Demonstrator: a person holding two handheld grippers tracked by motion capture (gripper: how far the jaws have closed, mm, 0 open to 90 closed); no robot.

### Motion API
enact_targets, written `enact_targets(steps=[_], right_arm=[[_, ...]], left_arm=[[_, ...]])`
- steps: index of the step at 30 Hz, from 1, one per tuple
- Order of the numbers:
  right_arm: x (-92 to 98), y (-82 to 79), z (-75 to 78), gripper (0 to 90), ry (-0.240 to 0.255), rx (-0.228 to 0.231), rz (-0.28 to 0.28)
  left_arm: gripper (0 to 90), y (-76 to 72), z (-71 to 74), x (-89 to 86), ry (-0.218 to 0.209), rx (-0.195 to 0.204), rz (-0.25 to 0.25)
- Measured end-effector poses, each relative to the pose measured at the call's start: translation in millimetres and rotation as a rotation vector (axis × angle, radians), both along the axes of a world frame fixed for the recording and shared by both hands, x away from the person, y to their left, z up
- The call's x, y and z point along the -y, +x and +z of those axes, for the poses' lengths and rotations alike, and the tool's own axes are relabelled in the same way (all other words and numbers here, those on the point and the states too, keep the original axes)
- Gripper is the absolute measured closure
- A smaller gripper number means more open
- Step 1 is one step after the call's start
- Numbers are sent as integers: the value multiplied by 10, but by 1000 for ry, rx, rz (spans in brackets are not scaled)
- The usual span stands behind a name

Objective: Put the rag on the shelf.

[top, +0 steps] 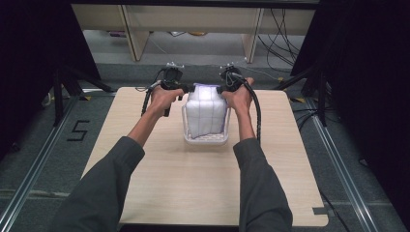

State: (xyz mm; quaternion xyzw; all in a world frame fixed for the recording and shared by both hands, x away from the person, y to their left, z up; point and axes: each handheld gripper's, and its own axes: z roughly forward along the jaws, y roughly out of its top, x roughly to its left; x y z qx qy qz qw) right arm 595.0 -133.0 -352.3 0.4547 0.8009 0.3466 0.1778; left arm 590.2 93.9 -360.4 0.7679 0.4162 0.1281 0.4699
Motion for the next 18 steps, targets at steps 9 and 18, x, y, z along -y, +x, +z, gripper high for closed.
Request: enact_targets(steps=[9,18], right_arm=[[9,-2,-75,830,4,-29,-6],[12,20,-122,809,5,-50,-3]], left_arm=[[855,-14,-31,24,18,-10,-3],[853,-14,-124,12,21,-29,3]])
